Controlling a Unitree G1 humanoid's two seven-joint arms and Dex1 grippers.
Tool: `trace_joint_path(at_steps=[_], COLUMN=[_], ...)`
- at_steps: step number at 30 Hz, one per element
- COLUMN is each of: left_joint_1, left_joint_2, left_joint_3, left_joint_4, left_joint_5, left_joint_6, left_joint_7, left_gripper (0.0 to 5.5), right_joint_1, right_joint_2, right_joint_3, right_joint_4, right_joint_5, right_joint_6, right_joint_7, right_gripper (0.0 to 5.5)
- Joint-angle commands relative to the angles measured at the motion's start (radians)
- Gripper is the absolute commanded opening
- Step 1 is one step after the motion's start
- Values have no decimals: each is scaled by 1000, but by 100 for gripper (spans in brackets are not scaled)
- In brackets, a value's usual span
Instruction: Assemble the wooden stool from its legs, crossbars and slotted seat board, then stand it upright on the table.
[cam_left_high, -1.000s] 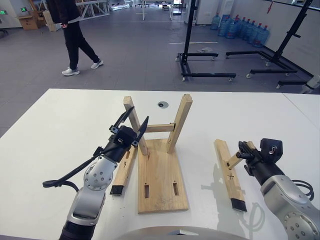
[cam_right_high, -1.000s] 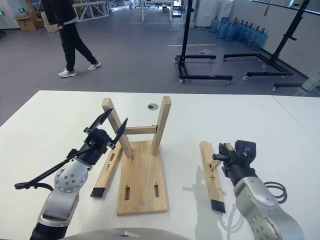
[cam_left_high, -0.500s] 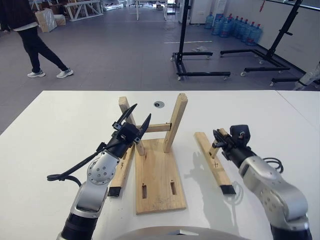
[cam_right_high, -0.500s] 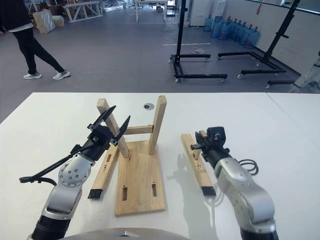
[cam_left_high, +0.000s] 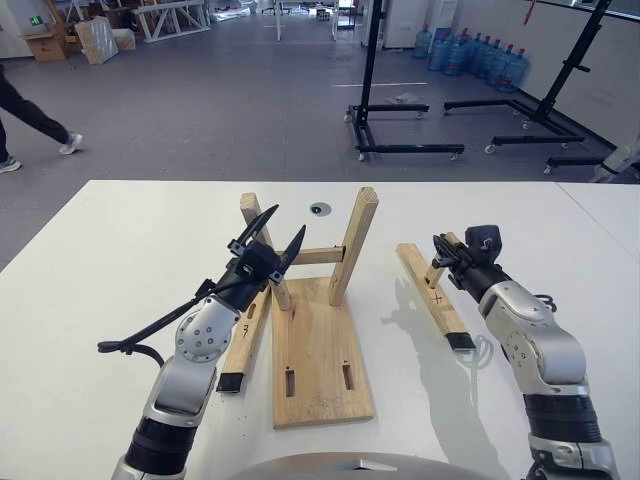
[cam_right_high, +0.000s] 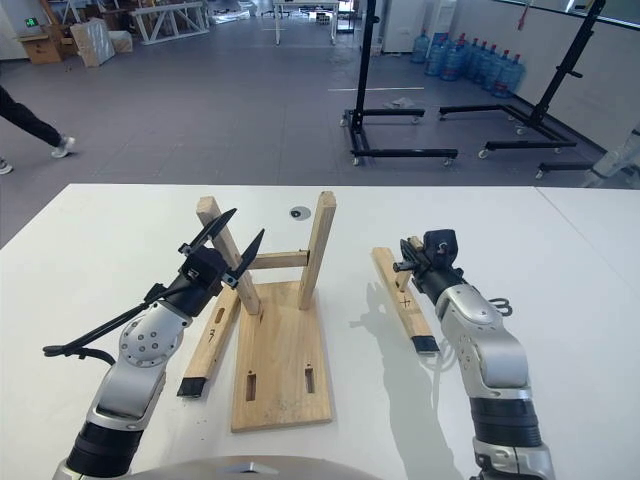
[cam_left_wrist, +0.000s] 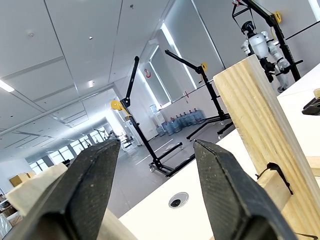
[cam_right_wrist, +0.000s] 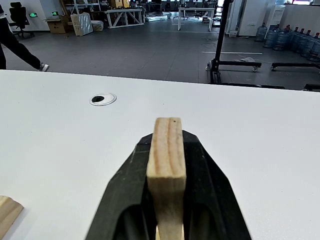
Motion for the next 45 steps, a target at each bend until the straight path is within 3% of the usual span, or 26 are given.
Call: trace_joint_path(at_steps=[1, 2, 12, 21, 29, 33, 38, 40, 45], left_joint_1=[-17, -17, -15, -5, -18, -21, -35, -38, -25], left_joint_2=[10, 9, 6, 9, 1, -2, -8, -5, 0], left_joint_3=[6, 6, 11, 22, 17, 14, 5, 6, 15], left_joint_4=[8, 8, 14, 14, 23, 25, 41, 44, 43], left_joint_5=[0, 1, 6, 9, 13, 15, 11, 7, 6], left_joint_6=[-1, -1, -8, -17, -18, -19, -24, -28, -33], left_joint_7=[-7, -6, 3, 11, 14, 16, 12, 8, 11], left_gripper=[268, 268, 268, 268, 268, 268, 268, 268, 268], right_joint_1=[56, 52, 13, -90, -320, -373, -240, -221, -284], right_joint_2=[28, 30, 49, 32, -36, -64, -41, -5, 26], right_joint_3=[1, -5, -93, -192, -201, -168, 20, -6, -126], right_joint_4=[60, 57, 15, -73, -55, -50, 195, 275, 146], right_joint_5=[0, 7, 52, 164, 142, 105, -90, -79, 39], right_joint_6=[86, 91, 100, 59, 61, 73, -6, -14, 33], right_joint_7=[5, 10, 51, 128, 92, 84, 109, 99, 71], right_gripper=[39, 76, 244, 249, 249, 249, 249, 249, 249])
